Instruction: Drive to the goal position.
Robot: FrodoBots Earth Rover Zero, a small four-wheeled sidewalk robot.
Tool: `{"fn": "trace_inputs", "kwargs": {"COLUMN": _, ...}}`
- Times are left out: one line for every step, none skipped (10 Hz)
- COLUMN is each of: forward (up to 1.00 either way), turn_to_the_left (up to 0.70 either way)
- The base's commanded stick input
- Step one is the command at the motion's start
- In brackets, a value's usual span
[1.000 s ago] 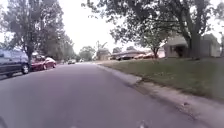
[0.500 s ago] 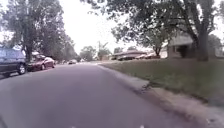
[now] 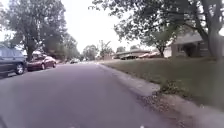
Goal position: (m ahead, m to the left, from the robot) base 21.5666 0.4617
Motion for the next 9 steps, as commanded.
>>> {"fn": "trace_inputs", "kwargs": {"forward": 1.00, "turn_to_the_left": 0.05}}
{"fn": "trace_inputs", "kwargs": {"forward": 1.00, "turn_to_the_left": 0.04}}
{"fn": "trace_inputs", "kwargs": {"forward": 1.00, "turn_to_the_left": 0.03}}
{"fn": "trace_inputs", "kwargs": {"forward": 1.00, "turn_to_the_left": 0.34}}
{"fn": "trace_inputs", "kwargs": {"forward": 1.00, "turn_to_the_left": 0.40}}
{"fn": "trace_inputs", "kwargs": {"forward": 1.00, "turn_to_the_left": 0.40}}
{"fn": "trace_inputs", "kwargs": {"forward": 1.00, "turn_to_the_left": 0.22}}
{"fn": "trace_inputs", "kwargs": {"forward": 1.00, "turn_to_the_left": 0.03}}
{"fn": "trace_inputs", "kwargs": {"forward": 1.00, "turn_to_the_left": 0.00}}
